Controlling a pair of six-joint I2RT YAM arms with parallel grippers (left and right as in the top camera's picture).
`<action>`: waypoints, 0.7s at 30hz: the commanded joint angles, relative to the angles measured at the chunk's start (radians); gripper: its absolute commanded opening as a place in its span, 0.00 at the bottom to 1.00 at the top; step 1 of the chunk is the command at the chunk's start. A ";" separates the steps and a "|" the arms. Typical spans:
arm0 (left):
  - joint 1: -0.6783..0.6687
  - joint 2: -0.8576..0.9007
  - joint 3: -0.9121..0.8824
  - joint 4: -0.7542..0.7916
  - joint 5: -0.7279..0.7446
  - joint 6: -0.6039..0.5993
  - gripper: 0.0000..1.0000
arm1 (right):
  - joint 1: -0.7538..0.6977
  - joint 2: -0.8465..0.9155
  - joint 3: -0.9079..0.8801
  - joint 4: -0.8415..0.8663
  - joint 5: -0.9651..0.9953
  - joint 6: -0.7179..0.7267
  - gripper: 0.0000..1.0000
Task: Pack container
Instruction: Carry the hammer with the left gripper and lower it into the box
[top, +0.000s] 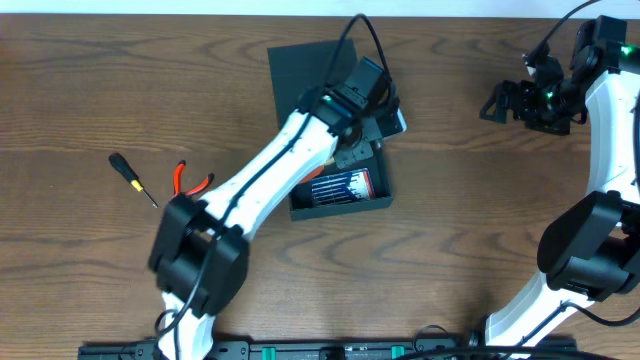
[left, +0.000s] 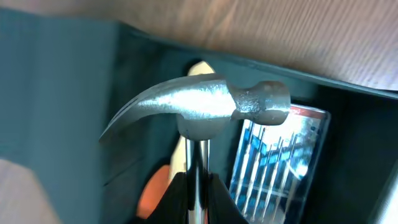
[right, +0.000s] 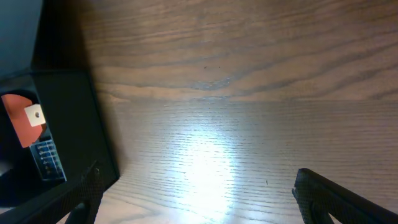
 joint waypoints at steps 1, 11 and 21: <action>-0.003 0.033 -0.004 0.003 -0.009 -0.075 0.06 | 0.003 0.008 -0.002 -0.001 -0.013 0.013 0.99; -0.004 0.082 -0.010 0.003 -0.001 -0.148 0.06 | 0.004 0.008 -0.002 0.004 -0.013 0.013 0.99; -0.004 0.082 -0.018 -0.002 0.033 -0.148 0.06 | 0.004 0.008 -0.002 0.003 -0.013 0.013 0.99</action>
